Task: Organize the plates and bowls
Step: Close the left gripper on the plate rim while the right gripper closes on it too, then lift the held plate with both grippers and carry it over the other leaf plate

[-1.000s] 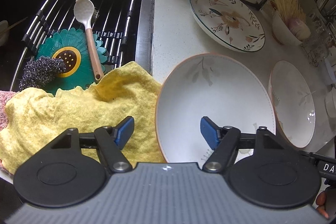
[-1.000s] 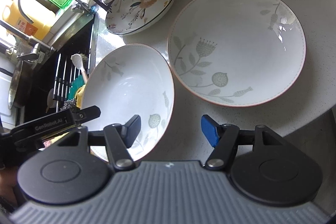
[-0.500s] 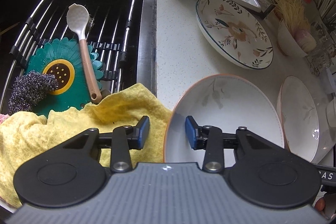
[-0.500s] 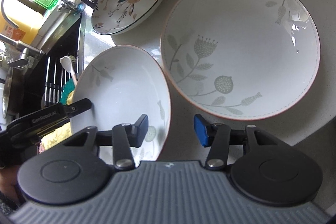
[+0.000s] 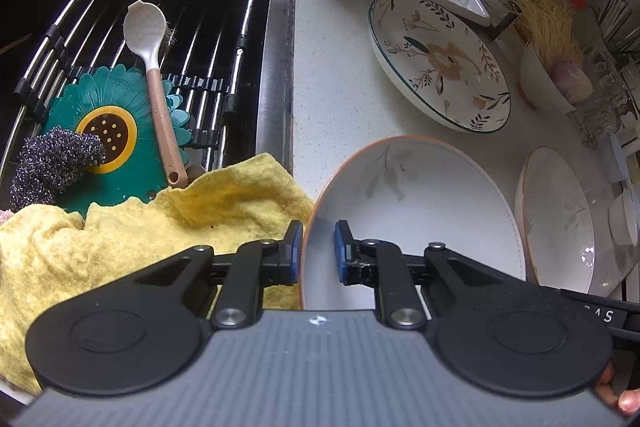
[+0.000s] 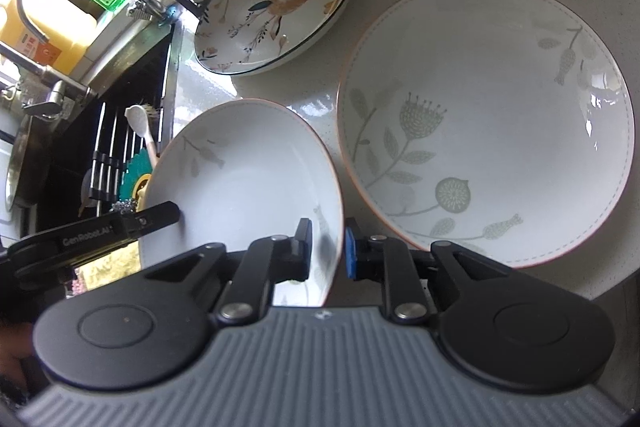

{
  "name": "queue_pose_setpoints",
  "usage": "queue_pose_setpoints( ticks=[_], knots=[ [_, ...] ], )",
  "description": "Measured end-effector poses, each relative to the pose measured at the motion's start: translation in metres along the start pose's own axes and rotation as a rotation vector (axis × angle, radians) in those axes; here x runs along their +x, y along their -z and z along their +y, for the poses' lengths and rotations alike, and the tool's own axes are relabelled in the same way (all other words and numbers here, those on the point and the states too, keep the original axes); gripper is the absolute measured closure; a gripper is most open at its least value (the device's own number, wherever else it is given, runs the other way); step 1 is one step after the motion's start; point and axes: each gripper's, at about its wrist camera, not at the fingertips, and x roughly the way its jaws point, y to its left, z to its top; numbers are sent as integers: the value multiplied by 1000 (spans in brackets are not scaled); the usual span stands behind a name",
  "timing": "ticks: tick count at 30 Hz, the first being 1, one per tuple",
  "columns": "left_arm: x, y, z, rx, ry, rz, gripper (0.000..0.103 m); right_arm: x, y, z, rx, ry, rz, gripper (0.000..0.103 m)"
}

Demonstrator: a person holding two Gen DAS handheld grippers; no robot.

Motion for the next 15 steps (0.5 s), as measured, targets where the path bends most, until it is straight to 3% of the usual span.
queue_pose_setpoints(
  ticks=[6, 15],
  knots=[
    [-9, 4, 2, -50, 10, 0, 89, -6, -7, -1, -39, -26, -11, 83],
    [-37, 15, 0, -139, 13, -62, 93, -20, -24, 2, -149, -88, -14, 83]
  ],
)
